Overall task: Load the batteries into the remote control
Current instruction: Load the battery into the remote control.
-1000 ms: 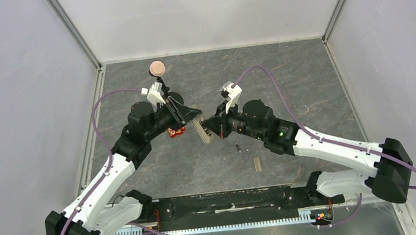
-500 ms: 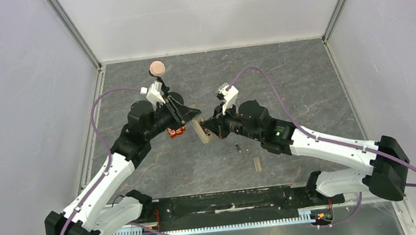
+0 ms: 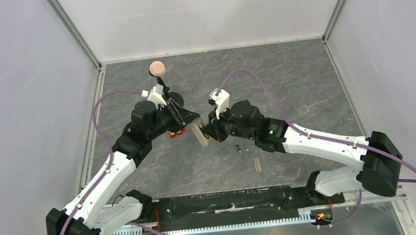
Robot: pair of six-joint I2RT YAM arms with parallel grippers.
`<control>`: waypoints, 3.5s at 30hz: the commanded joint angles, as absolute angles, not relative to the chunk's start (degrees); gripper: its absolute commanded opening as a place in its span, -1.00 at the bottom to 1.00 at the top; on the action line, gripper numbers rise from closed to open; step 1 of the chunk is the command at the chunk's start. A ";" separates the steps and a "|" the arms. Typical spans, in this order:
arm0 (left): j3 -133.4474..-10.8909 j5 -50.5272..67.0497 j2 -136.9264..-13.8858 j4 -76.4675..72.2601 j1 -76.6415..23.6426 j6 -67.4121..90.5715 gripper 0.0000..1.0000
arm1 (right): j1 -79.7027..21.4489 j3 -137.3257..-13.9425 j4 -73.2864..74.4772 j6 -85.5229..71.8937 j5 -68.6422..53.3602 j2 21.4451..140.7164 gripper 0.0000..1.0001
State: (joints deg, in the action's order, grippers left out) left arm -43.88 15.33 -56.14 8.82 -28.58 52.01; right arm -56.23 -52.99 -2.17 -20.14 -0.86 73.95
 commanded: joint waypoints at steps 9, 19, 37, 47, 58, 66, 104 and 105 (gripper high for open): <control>-46.84 16.92 -54.85 5.40 -28.59 52.83 -0.96 | -56.25 -54.83 1.86 -23.07 3.17 74.89 -0.51; -46.98 16.18 -54.91 6.42 -28.59 50.91 -0.96 | -56.07 -57.23 2.75 -25.37 1.70 73.30 -0.34; -46.63 16.62 -53.32 6.86 -28.50 48.57 -0.96 | -55.73 -58.08 2.59 -31.45 4.91 69.46 0.07; -46.85 15.16 -51.33 4.84 -28.49 50.55 -0.96 | -50.81 -49.56 0.44 -65.88 6.41 60.85 0.96; -45.90 14.73 -51.67 -3.56 -28.52 50.63 -0.96 | -50.76 -40.87 -20.53 -92.80 -4.93 63.55 0.96; -45.36 15.23 -51.38 -4.85 -28.56 50.56 -0.96 | -50.89 -40.10 -23.66 -98.11 -3.60 65.42 0.96; -40.40 24.55 -48.94 -11.79 -28.55 44.96 -0.96 | -49.93 -35.80 -34.50 -106.63 -7.95 69.92 0.43; -40.36 24.52 -49.01 -12.03 -28.48 45.52 -0.96 | -49.92 -35.61 -34.54 -106.66 -8.01 69.88 0.41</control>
State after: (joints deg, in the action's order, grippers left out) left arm -40.84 22.22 -49.71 -8.73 -28.32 44.84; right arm -50.13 -35.90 -29.19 -104.66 -7.92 70.08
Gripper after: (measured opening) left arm 0.320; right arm 0.733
